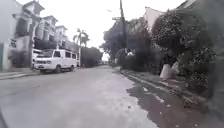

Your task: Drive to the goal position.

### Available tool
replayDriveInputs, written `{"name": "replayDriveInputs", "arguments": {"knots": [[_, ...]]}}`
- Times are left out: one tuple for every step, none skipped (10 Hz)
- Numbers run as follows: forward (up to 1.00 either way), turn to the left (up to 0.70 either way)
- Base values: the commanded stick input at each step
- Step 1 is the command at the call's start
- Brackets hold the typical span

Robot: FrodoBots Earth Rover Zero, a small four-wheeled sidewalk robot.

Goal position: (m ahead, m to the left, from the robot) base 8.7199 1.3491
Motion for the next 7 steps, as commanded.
{"name": "replayDriveInputs", "arguments": {"knots": [[0.50,0.00],[0.50,0.00],[0.50,0.00],[0.50,0.00],[0.50,0.00],[0.50,0.00],[0.50,0.00]]}}
